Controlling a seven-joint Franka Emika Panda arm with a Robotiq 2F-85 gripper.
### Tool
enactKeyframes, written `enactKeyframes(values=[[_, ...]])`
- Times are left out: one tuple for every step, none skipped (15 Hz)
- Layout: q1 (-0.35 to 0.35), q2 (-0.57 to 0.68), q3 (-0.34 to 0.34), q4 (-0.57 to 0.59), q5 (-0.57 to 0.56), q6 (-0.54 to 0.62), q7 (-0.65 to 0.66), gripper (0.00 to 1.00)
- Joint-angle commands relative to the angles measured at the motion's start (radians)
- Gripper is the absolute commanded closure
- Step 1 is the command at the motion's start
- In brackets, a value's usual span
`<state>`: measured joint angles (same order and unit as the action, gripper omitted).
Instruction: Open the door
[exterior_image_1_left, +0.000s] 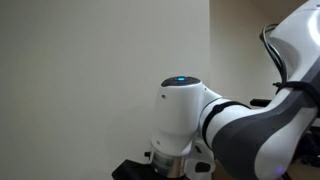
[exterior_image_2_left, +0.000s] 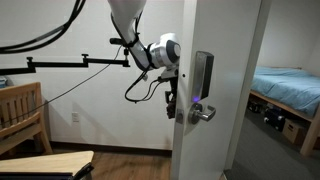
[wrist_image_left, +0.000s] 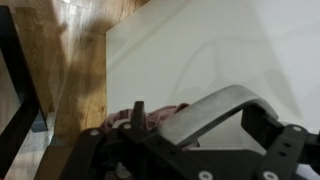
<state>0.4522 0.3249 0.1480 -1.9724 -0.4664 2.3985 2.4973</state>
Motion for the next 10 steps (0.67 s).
enactKeyframes(values=[[0.001, 0.000, -0.001, 0.002, 0.002, -0.002, -0.002, 0.00], [0.001, 0.000, -0.001, 0.002, 0.002, -0.002, -0.001, 0.00], [0.007, 0.007, -0.005, 0.011, -0.015, 0.009, 0.012, 0.00], [0.011, 0.014, -0.009, 0.022, -0.025, 0.019, 0.024, 0.00], [0.022, 0.020, -0.018, 0.035, -0.052, 0.023, 0.052, 0.00], [0.035, 0.023, -0.027, 0.045, -0.082, 0.017, 0.088, 0.00], [0.056, 0.029, -0.043, 0.057, -0.134, 0.013, 0.155, 0.00], [0.078, 0.033, -0.059, 0.070, -0.197, 0.007, 0.229, 0.00], [0.200, 0.023, -0.225, 0.122, -0.122, -0.016, 0.129, 0.00], [0.243, 0.032, -0.267, 0.138, -0.128, -0.030, 0.137, 0.00]])
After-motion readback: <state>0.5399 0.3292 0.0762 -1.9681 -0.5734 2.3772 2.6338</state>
